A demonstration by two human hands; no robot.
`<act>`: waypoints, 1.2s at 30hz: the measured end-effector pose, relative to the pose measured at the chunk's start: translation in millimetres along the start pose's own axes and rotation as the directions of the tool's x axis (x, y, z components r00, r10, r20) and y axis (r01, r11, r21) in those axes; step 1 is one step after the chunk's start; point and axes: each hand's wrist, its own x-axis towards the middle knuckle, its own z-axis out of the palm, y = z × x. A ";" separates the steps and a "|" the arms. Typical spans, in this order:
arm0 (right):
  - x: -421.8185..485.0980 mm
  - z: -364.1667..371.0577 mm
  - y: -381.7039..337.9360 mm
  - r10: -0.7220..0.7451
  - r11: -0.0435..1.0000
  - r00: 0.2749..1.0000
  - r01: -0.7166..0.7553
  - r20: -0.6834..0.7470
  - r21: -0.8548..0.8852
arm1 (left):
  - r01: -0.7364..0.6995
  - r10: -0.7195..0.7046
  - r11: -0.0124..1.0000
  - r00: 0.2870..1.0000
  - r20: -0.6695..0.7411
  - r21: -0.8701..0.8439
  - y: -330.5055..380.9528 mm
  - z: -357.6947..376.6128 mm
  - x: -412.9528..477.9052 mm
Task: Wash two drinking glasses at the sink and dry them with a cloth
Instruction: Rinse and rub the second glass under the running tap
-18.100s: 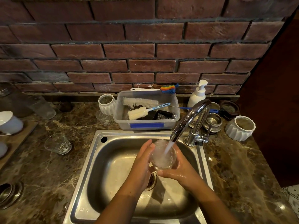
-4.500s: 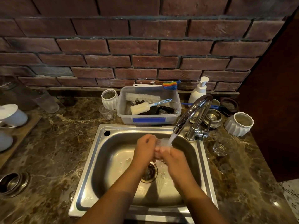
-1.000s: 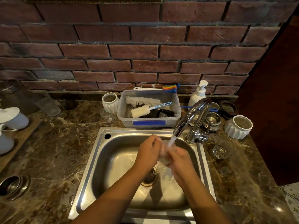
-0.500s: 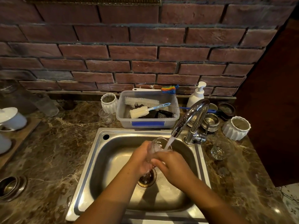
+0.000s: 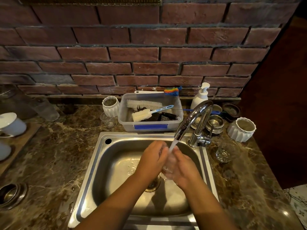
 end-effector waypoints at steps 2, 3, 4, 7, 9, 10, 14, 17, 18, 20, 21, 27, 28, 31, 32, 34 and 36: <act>0.4 3.6 -0.7 -0.209 0.930 0.977 0.185 -0.042 -0.318 | 0.216 -0.224 0.952 0.975 -0.012 -0.219 2.7 7.6 -0.3; -1.9 5.8 -2.1 -0.324 0.832 0.946 0.286 0.003 -0.475 | 0.353 -0.368 0.870 0.929 0.021 -0.344 5.8 8.6 1.6; -5.3 7.4 -3.6 -0.416 0.695 0.905 0.383 0.095 -0.608 | 0.509 -0.530 0.733 0.843 0.090 -0.452 9.6 8.1 3.5; -13.7 4.6 -9.5 -0.446 0.184 0.768 0.581 0.459 -0.793 | 0.741 -0.675 0.267 0.600 0.430 -0.616 8.5 -0.7 3.4; -16.3 0.8 -18.0 -0.306 -0.187 0.716 0.601 0.627 -0.777 | 0.775 -0.576 0.115 0.562 0.594 -0.621 3.1 -11.0 1.4; -16.4 -0.5 -21.9 -0.240 -0.316 0.696 0.603 0.677 -0.732 | 0.794 -0.520 0.070 0.546 0.657 -0.604 -0.1 -15.3 0.2; -17.5 -2.1 -24.2 -0.159 -0.335 0.652 0.671 0.742 -0.662 | 0.845 -0.451 -0.036 0.462 0.763 -0.533 -3.9 -19.0 -4.2; -13.6 -1.2 -16.5 -0.252 -0.051 0.737 0.637 0.627 -0.770 | 0.783 -0.654 0.021 0.481 0.584 -0.622 0.4 -9.8 -3.4; -10.9 0.0 -13.4 -0.285 0.086 0.778 0.603 0.560 -0.793 | 0.758 -0.725 0.106 0.502 0.471 -0.644 2.2 -6.0 -1.9; -6.5 4.5 -3.7 -0.339 0.379 0.848 0.519 0.407 -0.766 | 0.695 -0.773 0.348 0.593 0.228 -0.629 6.6 1.6 1.3; -4.0 7.0 2.0 -0.344 0.538 0.889 0.451 0.303 -0.712 | 0.638 -0.735 0.499 0.670 0.104 -0.586 8.0 4.6 0.9; 9.5 -4.8 16.5 0.211 0.958 0.977 -0.213 0.031 0.191 | -0.038 0.036 0.939 0.999 0.012 0.341 5.6 5.6 -8.6; 10.3 -7.4 17.7 0.226 0.947 0.974 -0.227 0.032 0.225 | -0.147 0.113 0.892 0.988 0.103 0.427 4.6 5.9 -7.7; 12.1 -8.6 20.3 0.178 0.966 0.984 -0.173 -0.011 0.191 | -0.152 0.103 0.912 0.984 0.147 0.381 6.4 6.0 -6.8; 12.2 -7.8 18.6 0.120 0.983 0.992 -0.113 -0.044 0.143 | -0.071 0.042 0.956 0.993 0.108 0.284 7.6 7.3 -6.8; 10.8 -4.5 12.8 -0.074 0.994 0.992 0.065 -0.102 -0.090 | 0.164 -0.164 0.986 0.986 0.021 0.008 9.9 11.9 -6.8; 5.0 2.1 6.7 -0.302 0.863 0.950 0.241 -0.073 -0.444 | 0.459 -0.474 0.820 0.879 0.042 -0.343 13.5 14.9 -5.2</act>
